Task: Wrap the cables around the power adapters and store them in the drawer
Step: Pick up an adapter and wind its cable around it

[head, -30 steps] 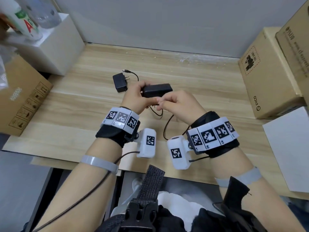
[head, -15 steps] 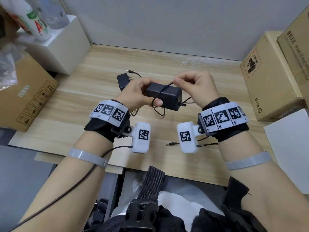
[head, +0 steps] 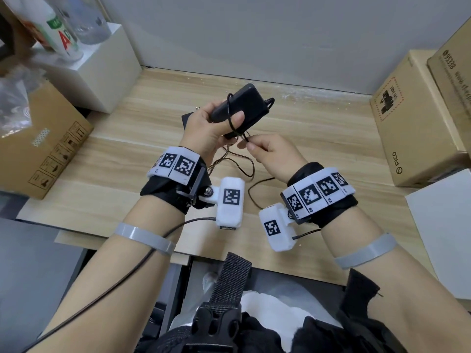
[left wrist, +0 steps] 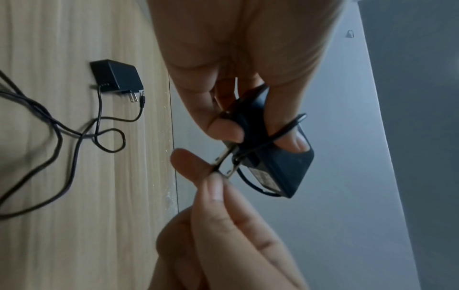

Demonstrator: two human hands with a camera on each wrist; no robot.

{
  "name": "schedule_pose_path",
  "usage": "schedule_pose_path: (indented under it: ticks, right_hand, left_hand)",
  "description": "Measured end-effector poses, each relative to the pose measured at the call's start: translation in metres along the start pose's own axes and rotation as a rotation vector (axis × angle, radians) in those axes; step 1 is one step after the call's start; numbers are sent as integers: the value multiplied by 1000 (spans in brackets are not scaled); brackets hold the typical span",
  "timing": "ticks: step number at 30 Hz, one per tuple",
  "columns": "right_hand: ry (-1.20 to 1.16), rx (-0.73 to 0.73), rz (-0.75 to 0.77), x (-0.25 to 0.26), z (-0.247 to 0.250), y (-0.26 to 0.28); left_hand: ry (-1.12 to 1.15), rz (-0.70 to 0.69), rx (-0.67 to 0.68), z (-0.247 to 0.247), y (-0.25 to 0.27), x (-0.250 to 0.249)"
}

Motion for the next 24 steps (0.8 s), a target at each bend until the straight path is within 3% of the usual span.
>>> schedule_pose_path:
  ticks: [6, 13, 18, 24]
  right_hand:
    - [90, -7, 17, 8, 2, 0]
    - [184, -78, 79, 24, 15, 2]
    - [210, -150, 84, 26, 33, 1]
    - [71, -313, 80, 13, 63, -5]
  left_hand:
    - [-166, -5, -32, 8, -8, 1]
    - [-577, -41, -21, 11, -17, 8]
    - [-824, 20, 144, 3, -16, 19]
    - [-772, 81, 415, -11, -5, 16]
Point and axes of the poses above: each hand's wrist, its own y-axis away from the middle knuckle, its own z-axis out of the back of the hand, x = y × z, the point moved 8 cm from there along -y, towards the middle knuckle, and after that the axes turned 1 degree about -y, right-handed, at the moved point
